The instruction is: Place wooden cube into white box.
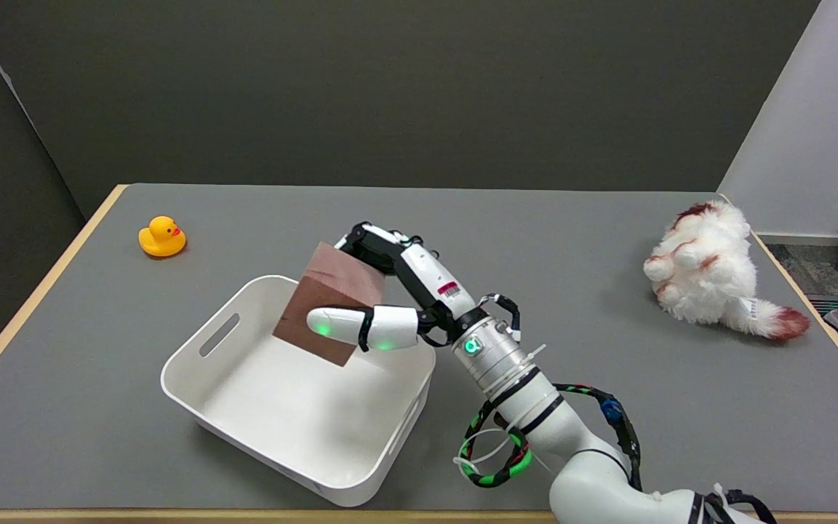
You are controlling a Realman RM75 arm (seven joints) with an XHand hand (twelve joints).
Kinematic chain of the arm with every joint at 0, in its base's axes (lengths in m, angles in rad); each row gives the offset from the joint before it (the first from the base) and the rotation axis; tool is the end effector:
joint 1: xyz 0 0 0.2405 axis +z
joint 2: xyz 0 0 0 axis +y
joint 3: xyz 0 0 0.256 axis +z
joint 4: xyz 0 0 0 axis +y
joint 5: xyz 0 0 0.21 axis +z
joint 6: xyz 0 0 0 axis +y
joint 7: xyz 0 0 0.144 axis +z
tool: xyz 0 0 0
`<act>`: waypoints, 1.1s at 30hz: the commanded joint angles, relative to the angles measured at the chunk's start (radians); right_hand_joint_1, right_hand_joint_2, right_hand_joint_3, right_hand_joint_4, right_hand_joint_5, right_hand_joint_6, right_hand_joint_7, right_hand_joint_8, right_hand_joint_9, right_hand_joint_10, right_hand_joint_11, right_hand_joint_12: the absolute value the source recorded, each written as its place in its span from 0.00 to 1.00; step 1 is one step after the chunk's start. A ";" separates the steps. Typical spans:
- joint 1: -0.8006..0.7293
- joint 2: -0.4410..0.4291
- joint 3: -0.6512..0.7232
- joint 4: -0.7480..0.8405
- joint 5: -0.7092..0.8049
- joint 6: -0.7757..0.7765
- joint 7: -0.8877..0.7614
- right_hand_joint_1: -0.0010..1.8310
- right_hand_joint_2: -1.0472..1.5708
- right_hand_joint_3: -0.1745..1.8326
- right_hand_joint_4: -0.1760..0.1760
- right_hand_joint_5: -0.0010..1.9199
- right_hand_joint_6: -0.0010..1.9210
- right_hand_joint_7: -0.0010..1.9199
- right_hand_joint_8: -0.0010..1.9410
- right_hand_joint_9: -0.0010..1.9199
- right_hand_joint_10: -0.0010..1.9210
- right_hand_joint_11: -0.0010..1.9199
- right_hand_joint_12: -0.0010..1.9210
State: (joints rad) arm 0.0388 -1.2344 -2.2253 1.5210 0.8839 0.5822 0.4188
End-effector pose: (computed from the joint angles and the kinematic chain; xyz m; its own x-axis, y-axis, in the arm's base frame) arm -0.2487 -0.3108 0.1687 0.5090 -0.1052 0.8543 -0.8187 -0.3656 0.4428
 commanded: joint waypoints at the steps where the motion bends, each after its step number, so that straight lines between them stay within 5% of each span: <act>1: 0.024 -0.008 -0.019 -0.099 0.066 -0.013 -0.099 0.63 0.88 0.17 0.00 0.26 0.76 0.38 0.89 0.43 0.82 0.01 1.00; 6: 0.017 -0.001 -0.022 -0.086 0.008 0.012 -0.090 0.62 0.88 0.18 0.00 0.26 0.78 0.37 0.91 0.42 0.83 0.00 0.99; 8: 0.013 0.003 -0.025 -0.078 0.001 0.031 -0.090 0.53 0.81 0.35 0.02 0.29 0.81 0.32 0.94 0.35 0.89 0.00 0.97; 9: 0.011 0.005 -0.027 -0.069 -0.005 0.038 -0.090 0.49 0.74 0.46 0.01 0.26 0.66 0.27 0.91 0.30 0.88 0.00 0.97; 12: 0.009 0.012 -0.028 -0.053 -0.020 0.040 -0.090 0.39 0.72 0.50 0.00 0.17 0.44 0.20 0.64 0.25 0.71 0.05 0.89; 14: 0.008 0.016 -0.029 -0.044 -0.023 0.041 -0.090 0.29 0.68 0.55 0.07 0.13 0.28 0.17 0.38 0.15 0.52 0.04 0.68; 21: 0.007 0.017 -0.030 -0.033 -0.067 0.087 -0.089 0.23 0.67 0.51 0.18 0.08 0.21 0.06 0.16 0.00 0.34 0.00 0.50; 23: 0.007 0.018 -0.032 -0.026 -0.068 0.097 -0.089 0.22 0.65 0.54 0.21 0.05 0.21 0.03 0.13 0.00 0.22 0.00 0.46; 27: 0.007 0.021 -0.032 -0.021 -0.068 0.146 -0.086 0.22 0.67 0.47 0.23 0.06 0.17 0.01 0.14 0.00 0.19 0.00 0.44; 29: 0.007 0.031 -0.030 -0.022 -0.068 0.241 -0.068 0.22 0.64 0.55 0.22 0.04 0.21 0.03 0.11 0.00 0.19 0.00 0.45; 33: 0.008 0.067 0.001 -0.038 -0.046 0.470 -0.064 0.22 0.64 0.55 0.22 0.04 0.21 0.03 0.11 0.00 0.19 0.00 0.45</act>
State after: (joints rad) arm 0.0481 -1.2200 -2.2525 1.4830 0.8422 0.6703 0.3363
